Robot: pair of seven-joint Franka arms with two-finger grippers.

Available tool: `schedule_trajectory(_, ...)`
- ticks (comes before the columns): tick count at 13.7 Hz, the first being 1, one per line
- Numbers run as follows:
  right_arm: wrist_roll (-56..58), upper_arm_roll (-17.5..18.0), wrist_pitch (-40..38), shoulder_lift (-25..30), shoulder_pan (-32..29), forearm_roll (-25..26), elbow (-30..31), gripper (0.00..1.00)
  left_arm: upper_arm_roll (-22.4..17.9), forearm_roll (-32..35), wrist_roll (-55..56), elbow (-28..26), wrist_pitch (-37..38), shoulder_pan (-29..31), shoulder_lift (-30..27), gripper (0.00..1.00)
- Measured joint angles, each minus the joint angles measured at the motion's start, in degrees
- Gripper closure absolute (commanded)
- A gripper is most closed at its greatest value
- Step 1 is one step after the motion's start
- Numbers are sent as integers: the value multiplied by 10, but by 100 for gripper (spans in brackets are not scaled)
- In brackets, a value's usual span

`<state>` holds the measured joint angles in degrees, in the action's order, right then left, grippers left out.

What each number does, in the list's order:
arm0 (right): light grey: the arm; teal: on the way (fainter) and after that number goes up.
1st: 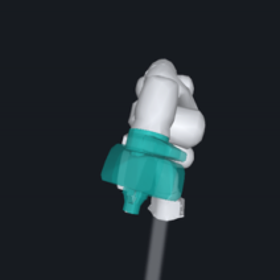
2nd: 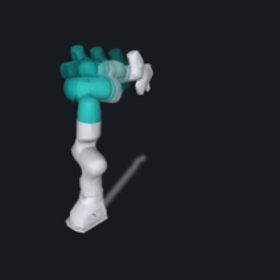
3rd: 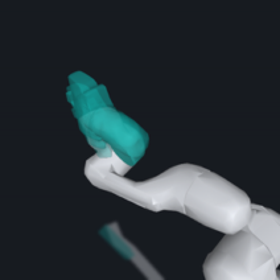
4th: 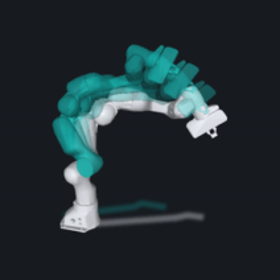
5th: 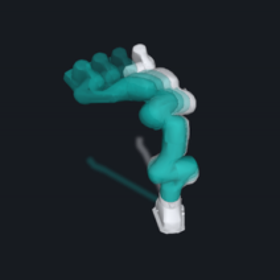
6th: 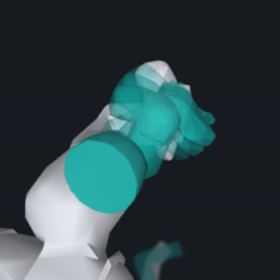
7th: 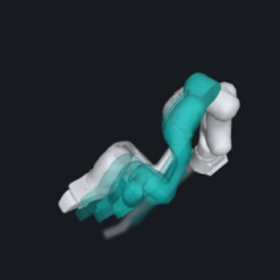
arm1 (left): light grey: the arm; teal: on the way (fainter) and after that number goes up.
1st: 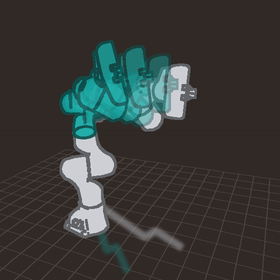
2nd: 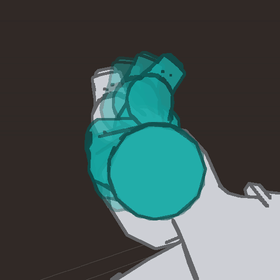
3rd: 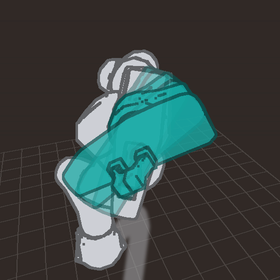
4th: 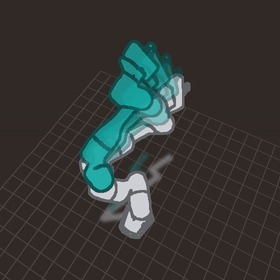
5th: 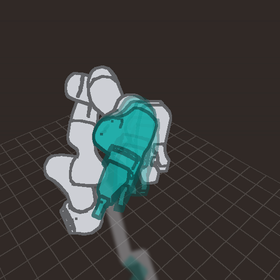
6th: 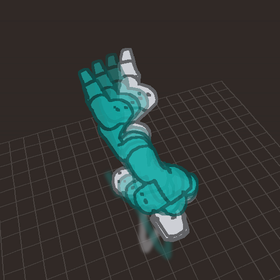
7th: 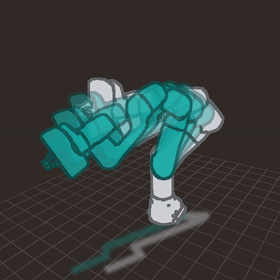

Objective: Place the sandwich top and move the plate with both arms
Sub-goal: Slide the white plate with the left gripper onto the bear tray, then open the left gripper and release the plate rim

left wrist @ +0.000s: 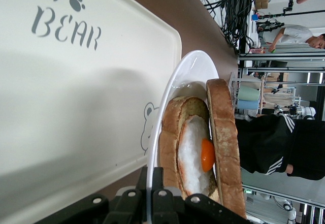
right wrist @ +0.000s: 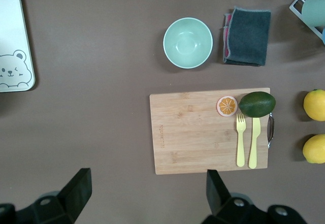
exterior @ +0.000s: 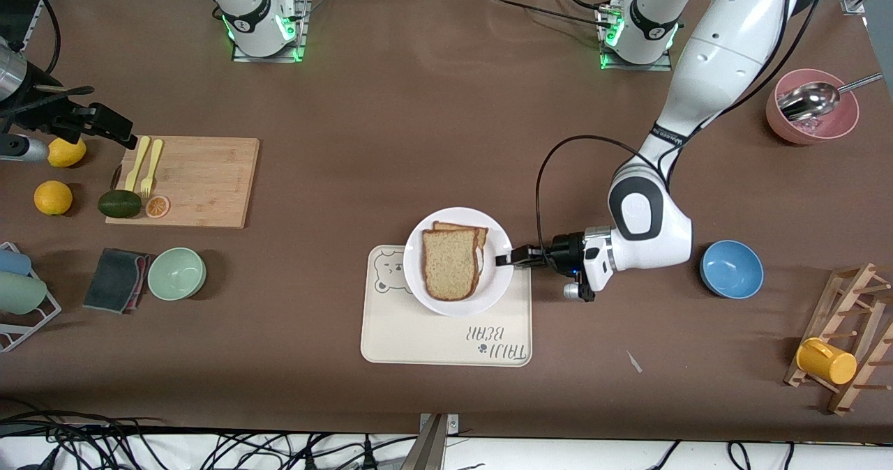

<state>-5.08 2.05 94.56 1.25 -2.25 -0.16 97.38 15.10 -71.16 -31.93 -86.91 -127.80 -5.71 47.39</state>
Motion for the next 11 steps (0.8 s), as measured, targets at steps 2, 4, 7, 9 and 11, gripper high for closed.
schedule_trajectory(2, -1, 0, 0, 0, 0, 0, 0, 0, 0, 21, 2, 37, 1, -7, 36, 100)
schedule_trajectory(4, -1, 0, 0, 0, 0, 0, 0, 0, -1, 26, 2, 77, 1, -19, 72, 100)
schedule_trajectory(7, -5, 0, 0, 0, 0, 0, 0, 0, -27, 26, 2, 125, 1, -56, 109, 100)
schedule_trajectory(9, -7, 0, 0, 0, 0, 0, 0, 0, -35, 26, 2, 138, 1, -66, 120, 100)
schedule_trajectory(11, -8, 0, 0, 0, 0, -1, 0, 0, -38, 26, 3, 144, 0, -67, 127, 100)
